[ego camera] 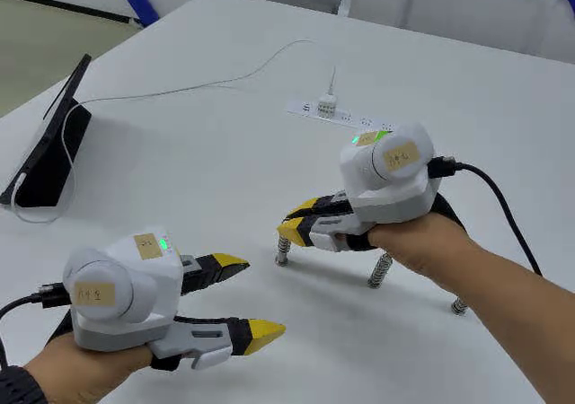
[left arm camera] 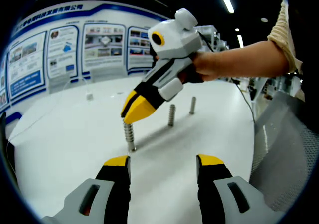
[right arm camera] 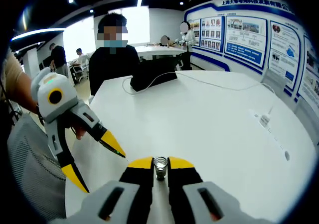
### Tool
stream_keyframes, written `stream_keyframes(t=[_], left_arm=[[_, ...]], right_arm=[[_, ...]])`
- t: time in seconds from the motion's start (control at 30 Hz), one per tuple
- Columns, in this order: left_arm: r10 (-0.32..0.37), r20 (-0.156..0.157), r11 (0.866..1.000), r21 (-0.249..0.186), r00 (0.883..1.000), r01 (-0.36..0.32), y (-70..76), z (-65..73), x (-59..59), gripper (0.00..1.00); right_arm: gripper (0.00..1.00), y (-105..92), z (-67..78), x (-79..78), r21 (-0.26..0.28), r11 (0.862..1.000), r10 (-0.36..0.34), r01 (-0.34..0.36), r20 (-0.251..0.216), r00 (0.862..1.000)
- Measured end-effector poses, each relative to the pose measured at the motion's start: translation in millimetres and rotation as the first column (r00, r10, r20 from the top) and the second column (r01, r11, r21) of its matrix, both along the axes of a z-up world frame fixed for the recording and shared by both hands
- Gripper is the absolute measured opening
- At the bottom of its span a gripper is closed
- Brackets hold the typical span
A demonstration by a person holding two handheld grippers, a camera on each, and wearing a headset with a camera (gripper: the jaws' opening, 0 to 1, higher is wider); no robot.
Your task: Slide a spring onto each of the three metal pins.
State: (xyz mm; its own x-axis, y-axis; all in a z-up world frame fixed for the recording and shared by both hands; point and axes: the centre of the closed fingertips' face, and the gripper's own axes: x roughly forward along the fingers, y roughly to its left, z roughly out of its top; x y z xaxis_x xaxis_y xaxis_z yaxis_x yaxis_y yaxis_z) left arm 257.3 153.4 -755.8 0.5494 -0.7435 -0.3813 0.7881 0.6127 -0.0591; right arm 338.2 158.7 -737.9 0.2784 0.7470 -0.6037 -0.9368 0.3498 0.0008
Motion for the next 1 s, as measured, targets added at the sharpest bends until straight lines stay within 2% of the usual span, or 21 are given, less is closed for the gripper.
stream_keyframes(t=[0.8,1.0], left_arm=[[0.007,-0.007,1.0,0.004,1.0,-0.006,3.1,-2.7,1.2,0.54],[0.01,-0.006,1.0,0.001,1.0,-0.01,3.5,-2.7,1.9,0.54]], right_arm=[[0.12,0.4,-20.9,-0.1,-0.041,0.999,0.003,-0.003,-0.003,1.0],[0.12,0.2,-20.5,1.4,-0.036,0.999,0.0,0.0,-0.002,1.0]])
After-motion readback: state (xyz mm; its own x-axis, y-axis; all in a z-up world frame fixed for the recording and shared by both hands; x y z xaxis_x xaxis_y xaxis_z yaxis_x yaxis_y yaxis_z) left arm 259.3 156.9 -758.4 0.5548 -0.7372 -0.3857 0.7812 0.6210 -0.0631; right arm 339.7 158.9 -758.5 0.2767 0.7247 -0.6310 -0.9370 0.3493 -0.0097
